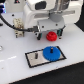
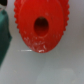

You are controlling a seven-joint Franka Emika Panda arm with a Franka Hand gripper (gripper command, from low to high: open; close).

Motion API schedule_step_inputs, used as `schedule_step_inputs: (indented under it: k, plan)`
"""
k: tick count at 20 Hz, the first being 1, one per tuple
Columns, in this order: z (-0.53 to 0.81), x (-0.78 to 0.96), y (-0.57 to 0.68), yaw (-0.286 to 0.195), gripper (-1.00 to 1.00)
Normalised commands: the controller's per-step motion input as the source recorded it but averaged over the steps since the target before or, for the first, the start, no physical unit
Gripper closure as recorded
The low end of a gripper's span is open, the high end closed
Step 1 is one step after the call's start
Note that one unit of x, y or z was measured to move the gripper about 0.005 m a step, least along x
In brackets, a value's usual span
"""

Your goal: Insert the blue gear onto the right peg, followed by the red gear

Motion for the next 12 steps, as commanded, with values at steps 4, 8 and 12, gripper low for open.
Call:
schedule_step_inputs:
  k: [4,8,12]
  plan:
    - [0.00,0.00,0.17,0.000,1.00]
    - [0.18,0.12,0.07,0.000,1.00]
    - [0.41,0.41,-0.01,0.000,1.00]
